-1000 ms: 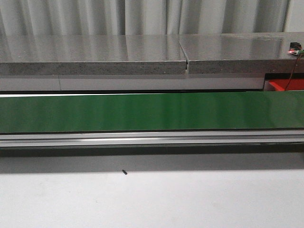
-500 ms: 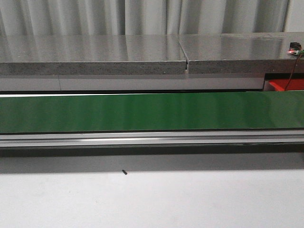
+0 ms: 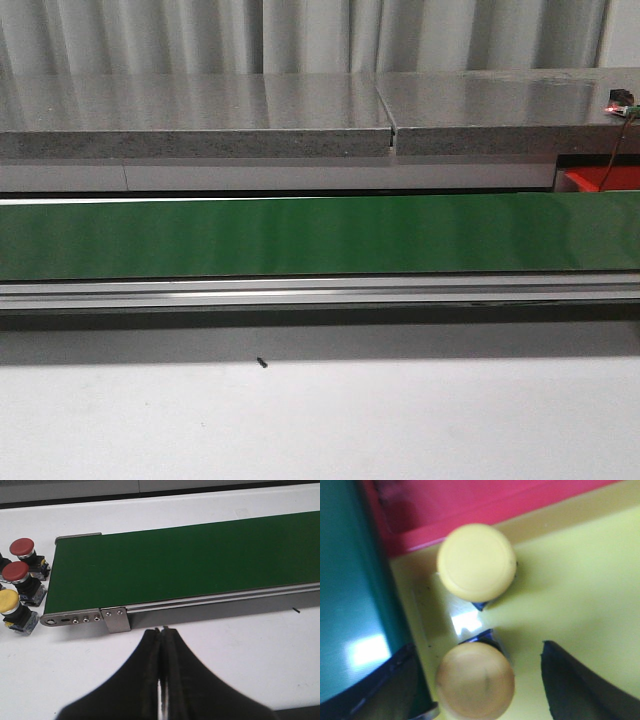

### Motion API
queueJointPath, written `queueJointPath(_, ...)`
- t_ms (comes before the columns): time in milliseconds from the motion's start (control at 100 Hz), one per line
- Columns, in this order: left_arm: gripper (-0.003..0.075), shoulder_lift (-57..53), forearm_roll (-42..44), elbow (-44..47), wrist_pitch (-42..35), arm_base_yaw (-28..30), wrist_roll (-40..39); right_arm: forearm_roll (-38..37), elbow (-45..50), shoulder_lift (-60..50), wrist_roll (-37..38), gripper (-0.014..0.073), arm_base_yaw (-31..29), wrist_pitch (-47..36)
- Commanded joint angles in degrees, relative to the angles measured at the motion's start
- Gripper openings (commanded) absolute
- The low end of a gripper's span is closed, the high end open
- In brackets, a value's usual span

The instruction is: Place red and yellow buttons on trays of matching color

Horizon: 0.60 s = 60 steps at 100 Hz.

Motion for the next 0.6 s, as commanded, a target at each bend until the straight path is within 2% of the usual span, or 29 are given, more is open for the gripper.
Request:
queueJointPath(0,-0.002,0.51,-1.03,-1.49,-3.51,-0.43,-0.19,0.86,-1.15,-4.43,-0.01,0.0528,-0.04,-0.98)
queueJointPath(130,-0.002,0.51,-1.03,-1.49,-3.51,-0.43,-0.19,0.86,-1.15,-7.78,-0.01,0.0525,0.61,0.05)
queueJointPath(200,-0.002,0.51,-1.03,-1.49,-3.51,-0.43,-0.19,0.86,-1.15,-9.59,-0.07,0.0486,1.68,0.44)
queueJointPath(270,-0.002,0.51,-1.03,-1.49,-3.51,-0.43,-0.19,0.81,-1.13,-11.3,-0.11,0.0402,3.3,0.97)
queueJointPath(460,-0.002,0.51,-1.03,-1.49,-3.51,-0.43,-0.19,0.6,-1.13,-15.17,-1.12,0.0096,9.14,2.84)
queueJointPath(590,-0.002,0.51,-1.03,-1.49,-3.51,-0.43,-0.19,0.6,-0.89,-18.72,-1.12,-0.0038,12.67,2.86)
